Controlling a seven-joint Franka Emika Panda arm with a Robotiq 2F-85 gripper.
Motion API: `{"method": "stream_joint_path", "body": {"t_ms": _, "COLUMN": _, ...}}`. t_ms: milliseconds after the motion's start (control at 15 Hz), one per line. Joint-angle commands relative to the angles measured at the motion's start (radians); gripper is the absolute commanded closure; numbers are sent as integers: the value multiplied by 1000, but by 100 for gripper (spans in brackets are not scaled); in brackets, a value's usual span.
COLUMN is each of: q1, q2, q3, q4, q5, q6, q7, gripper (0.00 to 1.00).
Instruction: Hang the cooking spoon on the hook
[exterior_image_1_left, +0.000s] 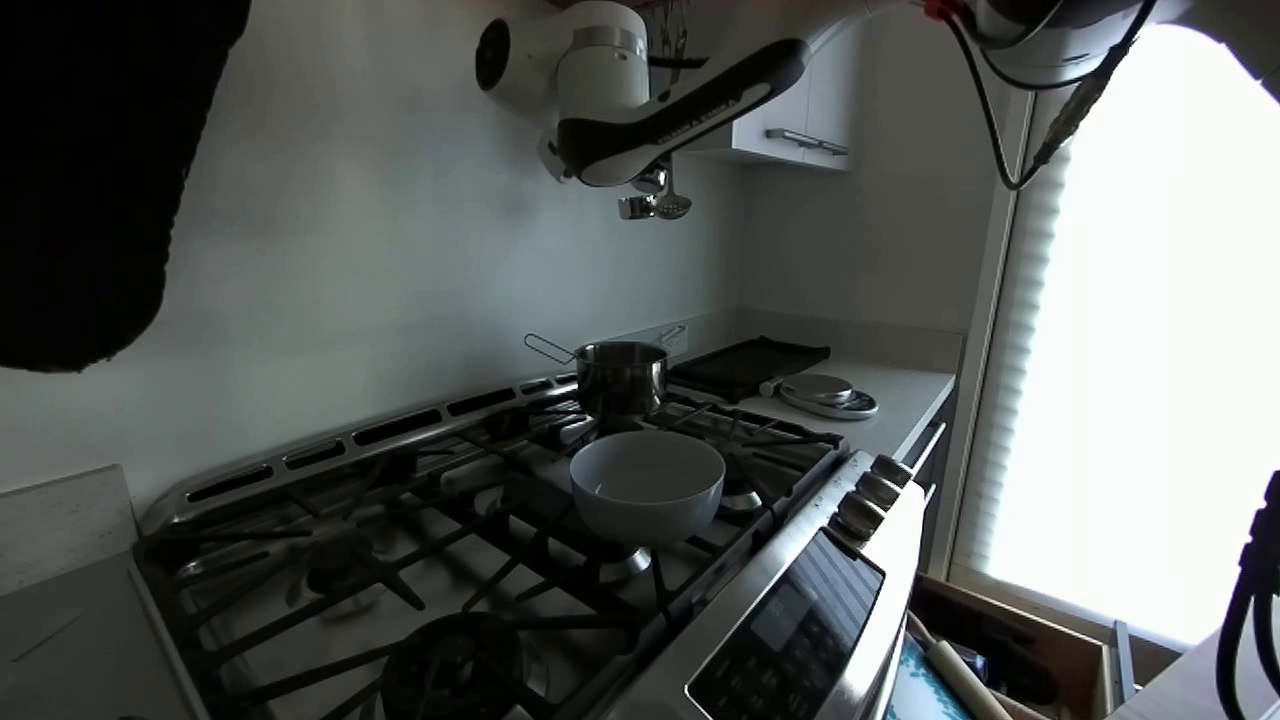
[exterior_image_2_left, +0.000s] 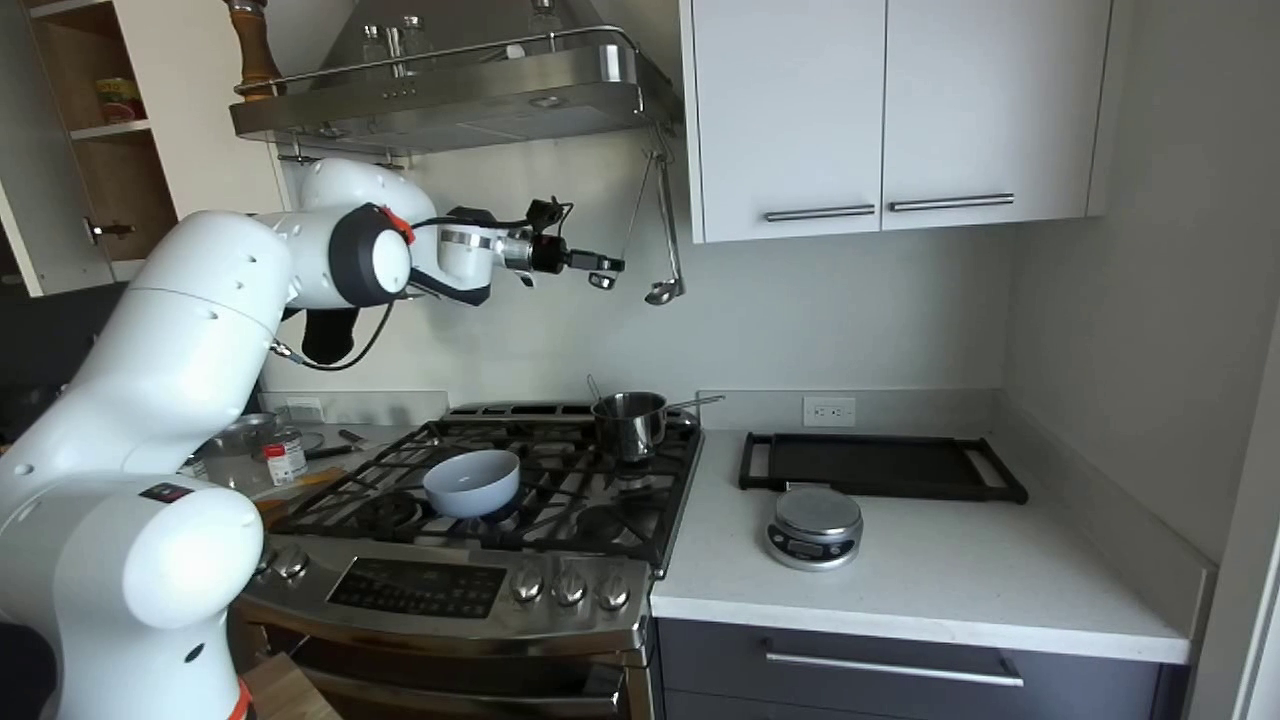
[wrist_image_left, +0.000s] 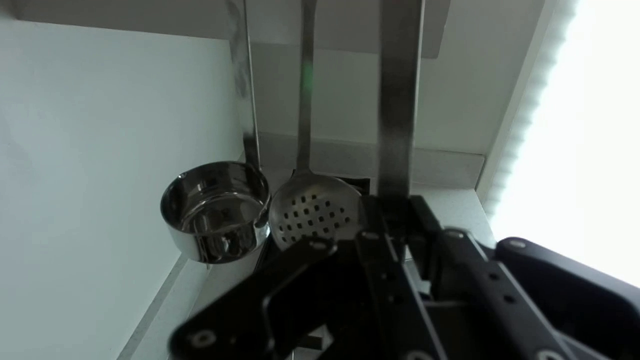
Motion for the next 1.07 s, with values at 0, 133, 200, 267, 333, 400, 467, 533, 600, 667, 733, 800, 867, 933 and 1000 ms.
{"method": "stream_joint_path", "body": {"t_ms": 0, "q1": -5, "q2": -35, "q3": 0, "q4": -56, "q5": 5, "q6": -7, "q7": 22, "gripper": 69}}
{"method": "stream_joint_path", "body": {"t_ms": 133, "q1": -6, "q2": -36, "q3": -1, "q4": -58, "q5": 4, "q6": -7, "q7": 23, "gripper": 41}}
{"method": "stream_joint_path", "body": {"t_ms": 200, "q1": -6, "q2": -37, "q3": -1, "q4": -59, "q5": 5, "q6": -7, "q7": 23, "gripper": 34}}
{"method": "stream_joint_path", "body": {"t_ms": 267, "q1": -6, "q2": -37, "q3": -1, "q4": -60, "q5": 5, "q6": -7, "q7": 23, "gripper": 27}}
{"method": "stream_joint_path", "body": {"t_ms": 333, "q1": -7, "q2": -38, "q3": 0, "q4": -61, "q5": 6, "q6": -6, "q7": 23, "gripper": 19}}
{"method": "stream_joint_path", "body": {"t_ms": 400, "q1": -7, "q2": -39, "q3": 2, "q4": -62, "q5": 8, "q6": -4, "q7": 22, "gripper": 12}}
{"method": "stream_joint_path", "body": {"t_ms": 467, "q1": -8, "q2": -41, "q3": 5, "q4": -64, "q5": 14, "q6": -1, "q7": 20, "gripper": 5}}
{"method": "stream_joint_path", "body": {"t_ms": 533, "q1": -8, "q2": -44, "q3": 8, "q4": -67, "q5": 18, "q6": -1, "q7": 17, "gripper": 0}}
{"method": "stream_joint_path", "body": {"t_ms": 600, "q1": -8, "q2": -47, "q3": 17, "q4": -68, "q5": 34, "q6": -3, "q7": 13, "gripper": 0}}
{"method": "stream_joint_path", "body": {"t_ms": 667, "q1": -9, "q2": -49, "q3": 27, "q4": -67, "q5": 53, "q6": -9, "q7": 11, "gripper": 0}}
{"method": "stream_joint_path", "body": {"t_ms": 733, "q1": -10, "q2": -52, "q3": 40, "q4": -68, "q5": 84, "q6": -19, "q7": -3, "gripper": 0}}
{"method": "stream_joint_path", "body": {"t_ms": 800, "q1": -12, "q2": -58, "q3": 51, "q4": -73, "q5": 114, "q6": -22, "q7": -12, "gripper": 0}}
{"method": "stream_joint_path", "body": {"t_ms": 867, "q1": -13, "q2": -64, "q3": 65, "q4": -76, "q5": 153, "q6": -37, "q7": -25, "gripper": 0}}
{"method": "stream_joint_path", "body": {"t_ms": 933, "q1": -18, "q2": -80, "q3": 84, "q4": -97, "q5": 200, "q6": -41, "q7": -46, "gripper": 0}}
{"method": "stream_joint_path", "body": {"t_ms": 1000, "q1": -19, "q2": -92, "q3": 96, "q4": -114, "q5": 234, "q6": -50, "q7": -54, "gripper": 0}}
